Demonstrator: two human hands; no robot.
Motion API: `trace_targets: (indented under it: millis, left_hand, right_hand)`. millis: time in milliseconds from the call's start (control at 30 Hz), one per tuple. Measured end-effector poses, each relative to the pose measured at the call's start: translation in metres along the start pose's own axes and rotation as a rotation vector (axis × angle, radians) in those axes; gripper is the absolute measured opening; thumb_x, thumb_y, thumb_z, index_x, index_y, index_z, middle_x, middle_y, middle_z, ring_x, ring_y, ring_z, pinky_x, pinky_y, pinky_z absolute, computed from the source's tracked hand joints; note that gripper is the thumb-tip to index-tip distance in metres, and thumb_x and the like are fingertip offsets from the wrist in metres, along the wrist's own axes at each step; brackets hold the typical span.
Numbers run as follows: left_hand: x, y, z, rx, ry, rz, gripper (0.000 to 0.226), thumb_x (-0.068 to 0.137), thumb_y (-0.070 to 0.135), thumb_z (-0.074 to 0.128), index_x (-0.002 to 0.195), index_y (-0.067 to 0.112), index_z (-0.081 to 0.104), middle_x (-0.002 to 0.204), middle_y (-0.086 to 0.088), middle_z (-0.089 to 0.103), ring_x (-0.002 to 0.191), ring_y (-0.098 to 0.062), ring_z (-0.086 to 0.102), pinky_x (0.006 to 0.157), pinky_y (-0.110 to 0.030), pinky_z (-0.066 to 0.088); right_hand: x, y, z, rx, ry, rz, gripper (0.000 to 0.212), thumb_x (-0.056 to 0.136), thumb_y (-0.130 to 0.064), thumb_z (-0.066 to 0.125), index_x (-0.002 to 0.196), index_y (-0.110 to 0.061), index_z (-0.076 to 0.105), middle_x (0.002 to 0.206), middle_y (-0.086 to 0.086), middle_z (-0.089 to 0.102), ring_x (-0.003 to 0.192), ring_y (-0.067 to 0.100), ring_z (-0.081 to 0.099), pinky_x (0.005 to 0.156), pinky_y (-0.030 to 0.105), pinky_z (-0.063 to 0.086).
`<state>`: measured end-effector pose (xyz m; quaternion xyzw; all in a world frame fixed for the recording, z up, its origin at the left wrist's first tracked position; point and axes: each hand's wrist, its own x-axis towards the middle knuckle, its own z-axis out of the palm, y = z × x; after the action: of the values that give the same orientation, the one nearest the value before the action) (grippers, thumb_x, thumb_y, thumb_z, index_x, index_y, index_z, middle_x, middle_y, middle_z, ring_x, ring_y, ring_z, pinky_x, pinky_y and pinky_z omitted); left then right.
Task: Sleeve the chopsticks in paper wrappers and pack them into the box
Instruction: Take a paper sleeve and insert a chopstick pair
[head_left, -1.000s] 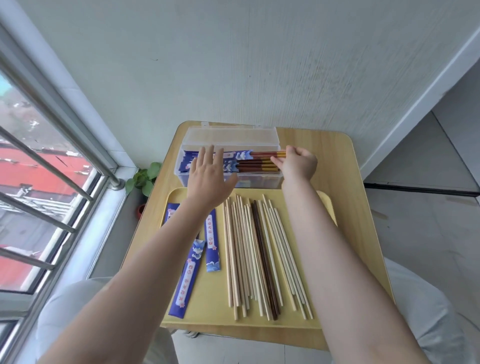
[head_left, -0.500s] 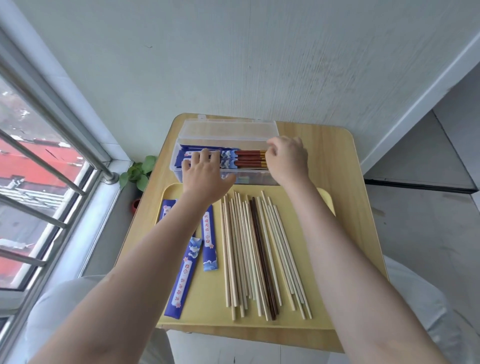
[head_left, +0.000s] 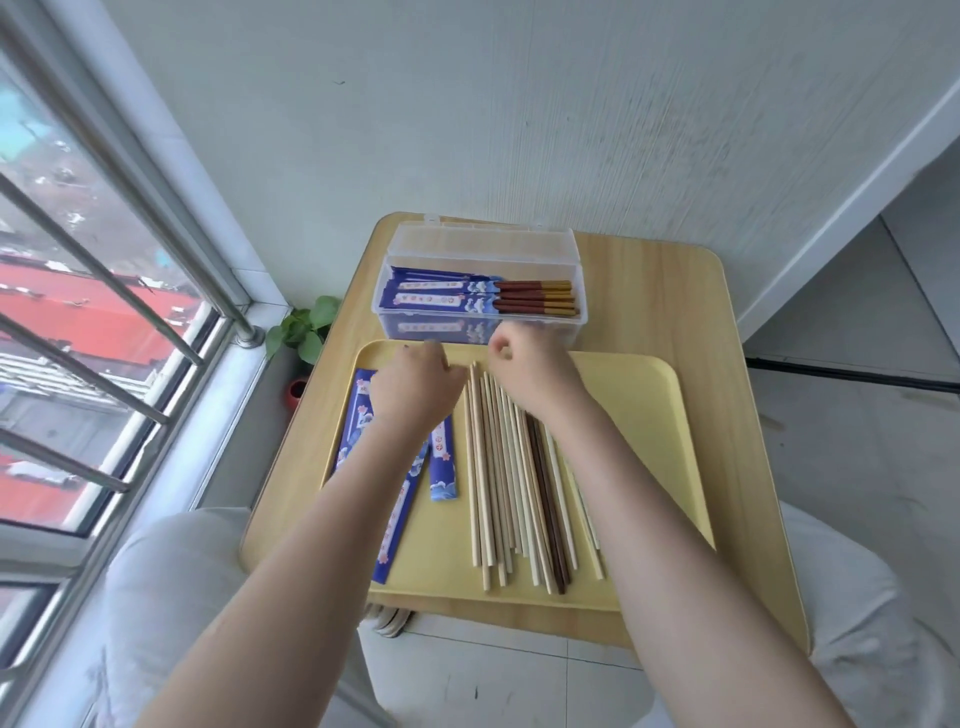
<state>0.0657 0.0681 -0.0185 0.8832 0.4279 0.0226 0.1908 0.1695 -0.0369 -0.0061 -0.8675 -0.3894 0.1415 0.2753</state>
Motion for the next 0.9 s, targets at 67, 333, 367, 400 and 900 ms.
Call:
trace_targets:
  millis: [67,333,367,400,900]
  left_hand:
    - [-0.015,-0.011,0.008,0.107,-0.144,-0.034,0.017,0.091,0.026,0.053,0.097,0.012,0.057,0.085,-0.001,0.058,0.08,-0.024,0.06,0.063,-0.03,0.044]
    - [-0.049,-0.008,0.036,0.107,-0.128,-0.047,0.034,0.097,0.019,0.054,0.126,0.007,0.043,0.122,-0.016,0.051,0.107,-0.034,0.058,0.071,-0.038,0.044]
    - [-0.049,-0.006,0.037,0.1,-0.127,-0.058,0.035,0.096,0.016,0.054,0.127,0.006,0.042,0.122,-0.017,0.05,0.108,-0.035,0.058,0.074,-0.039,0.047]
    - [-0.049,-0.004,0.038,0.094,-0.128,-0.062,0.036,0.095,0.014,0.053,0.128,0.006,0.042,0.122,-0.018,0.051,0.108,-0.036,0.058,0.079,-0.043,0.052]
    - [-0.055,0.0,-0.006,-0.978,-0.147,-0.421,0.017,0.092,0.005,0.063,0.108,0.009,0.065,0.095,-0.011,0.07,0.067,-0.015,0.07,0.056,-0.023,0.057]
  right_hand:
    - [-0.017,-0.006,0.02,-0.062,-0.165,0.026,0.015,0.096,-0.024,0.053,0.089,-0.015,0.063,0.083,0.001,0.064,0.076,0.022,0.062,0.061,0.031,0.046]
    - [-0.071,0.002,0.043,-0.217,-0.262,0.139,0.018,0.095,-0.033,0.056,0.089,-0.015,0.055,0.09,0.003,0.061,0.083,0.028,0.06,0.063,0.031,0.04]
    - [-0.075,0.003,0.043,-0.219,-0.259,0.142,0.022,0.095,-0.036,0.057,0.089,-0.015,0.055,0.089,0.003,0.061,0.082,0.027,0.06,0.063,0.03,0.039]
    - [-0.079,0.005,0.042,-0.215,-0.255,0.144,0.023,0.095,-0.037,0.058,0.09,-0.014,0.056,0.09,0.003,0.061,0.082,0.026,0.06,0.063,0.03,0.039]
    - [-0.094,0.006,0.031,0.262,-0.063,-0.133,0.039,0.089,-0.022,0.074,0.124,-0.026,0.059,0.104,-0.012,0.061,0.074,-0.006,0.05,0.067,0.02,0.042]
